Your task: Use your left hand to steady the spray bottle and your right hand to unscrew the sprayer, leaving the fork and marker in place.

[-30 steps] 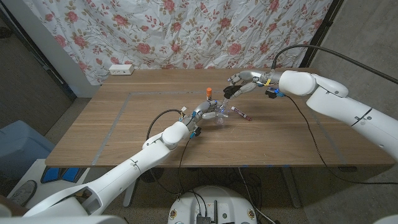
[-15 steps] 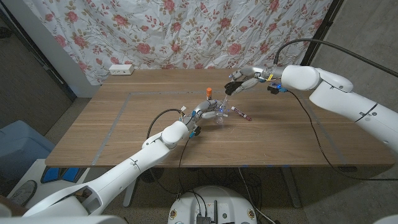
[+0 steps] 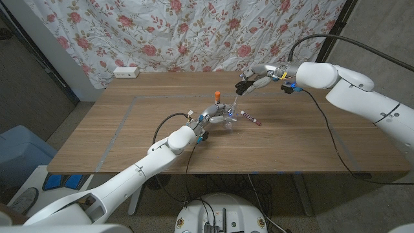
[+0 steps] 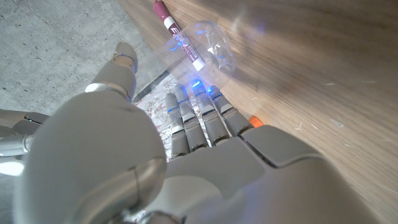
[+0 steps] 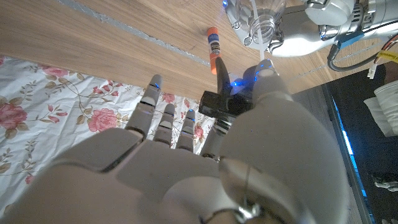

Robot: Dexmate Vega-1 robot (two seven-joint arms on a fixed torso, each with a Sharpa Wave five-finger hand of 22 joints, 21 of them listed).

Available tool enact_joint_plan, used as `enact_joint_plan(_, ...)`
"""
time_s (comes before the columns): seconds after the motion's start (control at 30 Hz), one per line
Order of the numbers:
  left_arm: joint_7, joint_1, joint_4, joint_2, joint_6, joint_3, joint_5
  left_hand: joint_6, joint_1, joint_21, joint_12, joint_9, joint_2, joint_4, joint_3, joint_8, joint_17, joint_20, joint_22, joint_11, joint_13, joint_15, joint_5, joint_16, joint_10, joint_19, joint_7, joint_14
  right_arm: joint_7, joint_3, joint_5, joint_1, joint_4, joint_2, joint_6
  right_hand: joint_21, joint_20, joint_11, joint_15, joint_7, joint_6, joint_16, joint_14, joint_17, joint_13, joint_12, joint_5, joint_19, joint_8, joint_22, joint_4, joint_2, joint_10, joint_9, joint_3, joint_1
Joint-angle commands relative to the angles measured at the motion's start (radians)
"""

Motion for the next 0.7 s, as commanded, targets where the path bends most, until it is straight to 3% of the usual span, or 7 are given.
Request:
enact_joint_plan(0.03,0.004,0.005,-0.003,0.003,0.000,-0.003,0.000,0.067,-0.110,0.001,0.007,0.003,0.130,0.037,0.038,0.005,0.004,-0.026,0.003,-0.039,0.005,-0.089,0.007,-0.002,0.045,0.007,0.010,0.008,0.005,0.022,0.027,0.002,-0.025,-0.020,-0.006,-0.001,0.005,-0.001,0.000,-0.013,0.023,0.006,0.011,0.001,0.002,-0.001,0.005,0.003,0.005,0.002,0.002,0.007,0.007,0.002,0.007,0.004)
enact_joint_plan(0.7,0.006,0.008,-0.004,0.006,0.000,-0.007,-0.002,0.067,-0.110,0.001,0.008,0.003,0.130,0.037,0.038,0.004,0.005,-0.026,0.003,-0.037,0.007,-0.089,0.007,-0.003,0.049,0.007,0.009,0.009,0.009,0.052,0.075,0.015,-0.050,-0.039,-0.015,-0.003,0.005,0.002,0.002,-0.013,0.027,0.008,0.016,0.001,0.002,-0.002,0.007,0.000,0.006,0.002,0.002,0.009,0.019,-0.004,0.007,0.005)
